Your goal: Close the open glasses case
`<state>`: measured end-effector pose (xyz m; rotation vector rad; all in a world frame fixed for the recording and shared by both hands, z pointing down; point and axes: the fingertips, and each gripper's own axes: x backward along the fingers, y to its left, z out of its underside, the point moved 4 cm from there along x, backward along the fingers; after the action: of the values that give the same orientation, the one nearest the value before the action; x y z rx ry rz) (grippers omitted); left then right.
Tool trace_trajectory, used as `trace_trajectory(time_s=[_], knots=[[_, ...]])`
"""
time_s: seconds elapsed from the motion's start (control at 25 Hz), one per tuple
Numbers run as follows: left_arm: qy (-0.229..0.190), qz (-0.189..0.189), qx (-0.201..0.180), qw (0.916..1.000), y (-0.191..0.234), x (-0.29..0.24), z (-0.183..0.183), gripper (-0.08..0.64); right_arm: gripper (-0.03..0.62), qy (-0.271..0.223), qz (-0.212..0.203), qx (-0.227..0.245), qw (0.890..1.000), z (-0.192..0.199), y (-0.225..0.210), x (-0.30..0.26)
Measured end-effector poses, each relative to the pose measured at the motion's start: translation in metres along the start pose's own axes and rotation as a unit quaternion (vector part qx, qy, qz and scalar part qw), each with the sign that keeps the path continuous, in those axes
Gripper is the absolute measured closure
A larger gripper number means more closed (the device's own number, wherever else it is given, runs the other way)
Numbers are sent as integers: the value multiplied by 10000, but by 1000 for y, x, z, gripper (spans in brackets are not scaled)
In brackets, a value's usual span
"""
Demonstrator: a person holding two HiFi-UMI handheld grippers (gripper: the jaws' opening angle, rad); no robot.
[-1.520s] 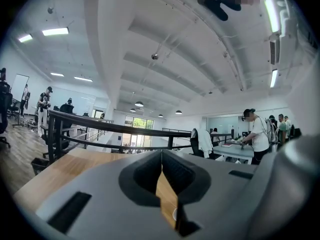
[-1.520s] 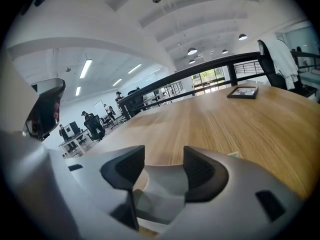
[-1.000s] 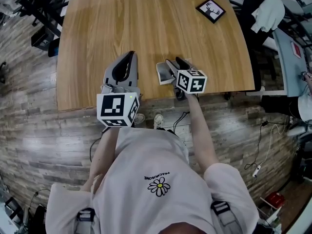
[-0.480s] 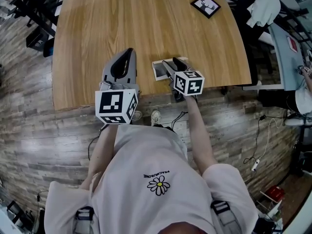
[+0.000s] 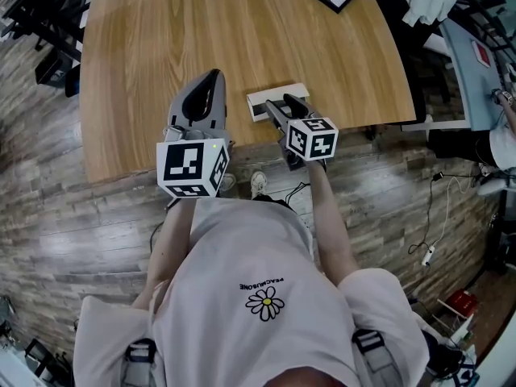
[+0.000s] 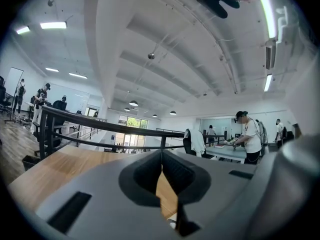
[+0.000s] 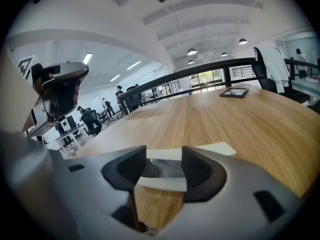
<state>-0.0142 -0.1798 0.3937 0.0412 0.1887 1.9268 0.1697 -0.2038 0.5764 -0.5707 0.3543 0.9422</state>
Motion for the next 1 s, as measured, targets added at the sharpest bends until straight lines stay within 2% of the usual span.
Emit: trace_trajectory(time_s=[0.24, 0.44, 0.52, 0.84, 1.0], knots=[[-8, 72, -30, 10000, -8, -1, 0, 543, 380, 99, 17, -108, 9999, 13, -2, 6], [16, 37, -63, 10000, -8, 1, 2, 543, 375, 492, -5, -269, 9984, 39, -10, 6], [14, 21, -82, 10000, -8, 1, 1, 543, 382, 494, 61, -309, 9983, 44, -14, 6], [-37, -58, -109, 9999, 2, 3, -4, 543, 382, 582, 97, -192, 9981, 44, -11, 3], [-69, -25, -120, 9999, 1, 3, -4, 543, 393, 485, 91, -531, 9974, 38, -18, 4]])
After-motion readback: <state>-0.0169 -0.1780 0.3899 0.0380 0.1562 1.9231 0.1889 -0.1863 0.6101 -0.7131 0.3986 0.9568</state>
